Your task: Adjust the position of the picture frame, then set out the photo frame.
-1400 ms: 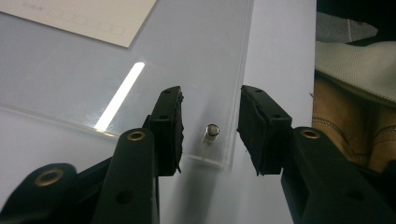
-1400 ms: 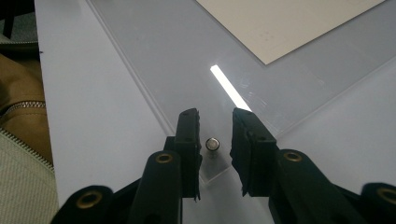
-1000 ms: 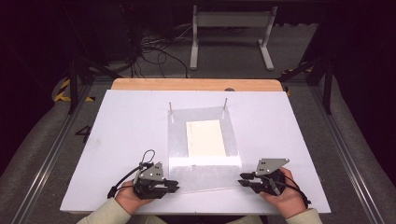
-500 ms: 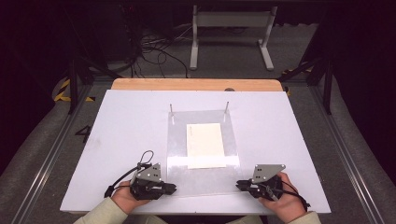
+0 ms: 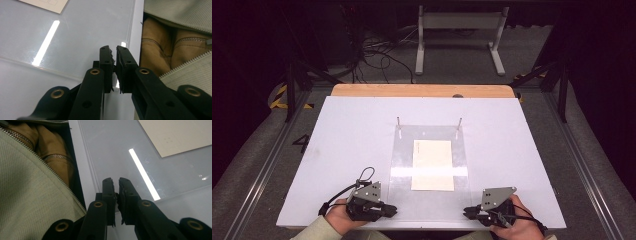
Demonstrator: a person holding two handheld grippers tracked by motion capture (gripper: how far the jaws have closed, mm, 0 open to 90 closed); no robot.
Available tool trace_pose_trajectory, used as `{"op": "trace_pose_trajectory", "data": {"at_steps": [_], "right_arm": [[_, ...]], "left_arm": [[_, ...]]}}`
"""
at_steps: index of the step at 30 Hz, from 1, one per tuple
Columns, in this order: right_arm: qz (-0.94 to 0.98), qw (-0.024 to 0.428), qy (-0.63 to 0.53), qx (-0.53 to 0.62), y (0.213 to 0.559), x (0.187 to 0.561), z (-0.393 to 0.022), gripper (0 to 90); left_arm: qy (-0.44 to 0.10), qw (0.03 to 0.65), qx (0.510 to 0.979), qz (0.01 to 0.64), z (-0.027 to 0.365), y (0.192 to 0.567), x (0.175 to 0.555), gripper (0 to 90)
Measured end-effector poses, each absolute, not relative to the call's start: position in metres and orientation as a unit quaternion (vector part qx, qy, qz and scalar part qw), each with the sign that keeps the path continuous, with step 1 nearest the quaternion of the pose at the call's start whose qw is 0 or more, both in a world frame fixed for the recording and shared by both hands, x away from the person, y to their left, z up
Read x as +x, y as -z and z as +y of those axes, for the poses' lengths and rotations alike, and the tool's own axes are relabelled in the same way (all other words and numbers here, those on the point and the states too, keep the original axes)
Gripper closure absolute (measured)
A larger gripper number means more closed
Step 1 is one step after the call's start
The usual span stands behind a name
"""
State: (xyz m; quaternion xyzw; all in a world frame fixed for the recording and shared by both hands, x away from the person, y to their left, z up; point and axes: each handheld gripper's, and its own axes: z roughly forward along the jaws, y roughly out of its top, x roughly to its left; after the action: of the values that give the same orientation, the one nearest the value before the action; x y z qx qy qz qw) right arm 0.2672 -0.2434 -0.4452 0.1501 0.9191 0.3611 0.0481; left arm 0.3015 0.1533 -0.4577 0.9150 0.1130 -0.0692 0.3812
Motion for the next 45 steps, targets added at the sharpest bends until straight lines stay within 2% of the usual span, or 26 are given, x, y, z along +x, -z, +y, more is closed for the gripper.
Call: {"op": "trace_pose_trajectory", "data": {"at_steps": [6,9,10,12,17,24,29,33,41,43,45], "right_arm": [[0.92,0.031,-0.363,0.145,0.445,0.267,-0.244,82.1],[0.919,0.021,-0.365,0.146,0.445,0.268,-0.245,76.6],[0.918,0.023,-0.367,0.147,0.445,0.269,-0.245,73.3],[0.912,0.037,-0.379,0.153,0.442,0.27,-0.248,69.2],[0.889,0.065,-0.421,0.166,0.431,0.273,-0.255,64.7],[0.858,0.094,-0.466,0.191,0.42,0.28,-0.261,66.2],[0.845,0.107,-0.48,0.208,0.415,0.291,-0.262,67.3],[0.835,0.116,-0.484,0.233,0.413,0.305,-0.264,68.0],[0.818,0.127,-0.493,0.268,0.405,0.333,-0.263,63.9],[0.812,0.143,-0.495,0.272,0.401,0.349,-0.262,63.1],[0.808,0.144,-0.5,0.277,0.4,0.361,-0.263,65.5]], "left_arm": [[0.078,0.382,0.914,0.111,0.154,0.458,0.3,83.5],[0.078,0.38,0.915,0.109,0.153,0.457,0.301,82.5],[0.079,0.383,0.914,0.109,0.154,0.457,0.301,80.7],[0.082,0.396,0.907,0.118,0.156,0.454,0.303,68.8],[0.062,0.44,0.887,0.13,0.163,0.445,0.307,62.7],[0.009,0.48,0.862,0.163,0.17,0.436,0.314,54.8],[-0.019,0.497,0.845,0.196,0.175,0.432,0.326,53.5],[-0.051,0.474,0.849,0.228,0.173,0.427,0.34,49.8],[-0.071,0.486,0.831,0.259,0.176,0.421,0.354,47.7],[-0.087,0.493,0.822,0.27,0.179,0.42,0.354,47.6],[-0.101,0.499,0.815,0.277,0.181,0.419,0.352,47.7]]}}
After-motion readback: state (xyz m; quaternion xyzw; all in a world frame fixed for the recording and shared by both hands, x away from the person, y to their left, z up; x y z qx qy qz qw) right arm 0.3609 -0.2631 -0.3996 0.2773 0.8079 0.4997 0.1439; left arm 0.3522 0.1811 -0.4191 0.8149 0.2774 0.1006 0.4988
